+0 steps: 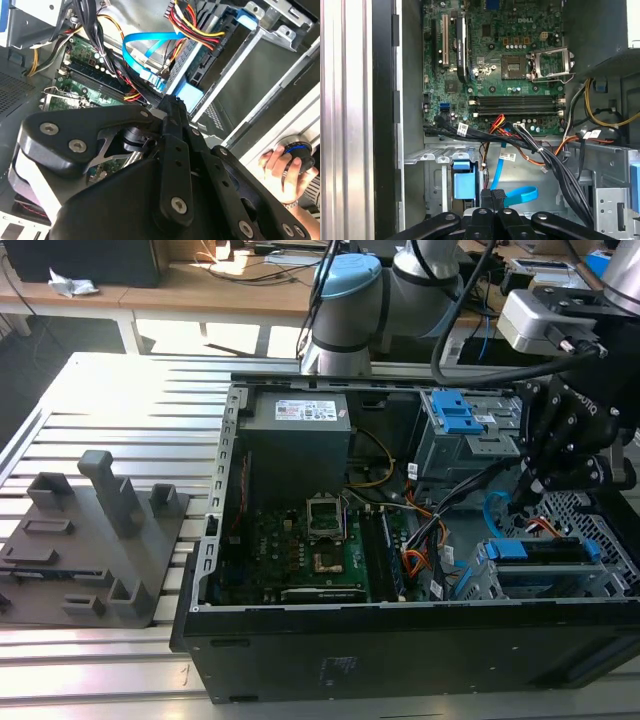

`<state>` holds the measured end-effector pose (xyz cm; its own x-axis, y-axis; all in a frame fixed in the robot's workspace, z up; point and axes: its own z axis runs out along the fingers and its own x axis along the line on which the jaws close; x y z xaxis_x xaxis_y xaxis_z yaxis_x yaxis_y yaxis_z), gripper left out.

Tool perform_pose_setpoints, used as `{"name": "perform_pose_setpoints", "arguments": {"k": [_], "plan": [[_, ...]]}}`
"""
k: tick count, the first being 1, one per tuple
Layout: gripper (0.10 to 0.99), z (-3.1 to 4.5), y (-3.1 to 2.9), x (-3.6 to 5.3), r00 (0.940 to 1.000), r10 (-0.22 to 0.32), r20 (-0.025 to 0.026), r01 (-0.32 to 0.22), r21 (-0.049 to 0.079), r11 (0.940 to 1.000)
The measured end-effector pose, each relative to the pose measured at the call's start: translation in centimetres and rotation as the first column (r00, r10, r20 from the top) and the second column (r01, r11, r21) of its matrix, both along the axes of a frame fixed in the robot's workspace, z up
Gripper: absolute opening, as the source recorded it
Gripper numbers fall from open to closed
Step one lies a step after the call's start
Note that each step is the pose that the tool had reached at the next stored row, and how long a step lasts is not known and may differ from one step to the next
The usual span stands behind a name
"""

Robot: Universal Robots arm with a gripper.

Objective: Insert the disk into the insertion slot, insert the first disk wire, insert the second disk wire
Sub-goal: 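Insert the second disk wire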

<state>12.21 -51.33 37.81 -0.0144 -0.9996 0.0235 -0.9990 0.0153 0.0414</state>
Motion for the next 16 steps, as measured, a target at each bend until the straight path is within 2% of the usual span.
{"name": "perform_pose_setpoints", "arguments": {"k": [3, 7, 11, 16], "plan": [[0.106, -0.18, 0.23, 0.00, 0.9983, 0.059, 0.0002, -0.059, 0.007, 0.9982], [0.114, -0.19, 0.24, 0.00, 0.9978, 0.067, 0.0002, -0.067, 0.007, 0.9977], [0.361, -0.19, 0.24, 0.00, 0.9975, 0.070, 0.0002, -0.070, 0.007, 0.9975], [0.361, -0.92, 0.73, 0.09, 0.9973, 0.074, 0.0004, -0.074, 0.011, 0.9972]]}}
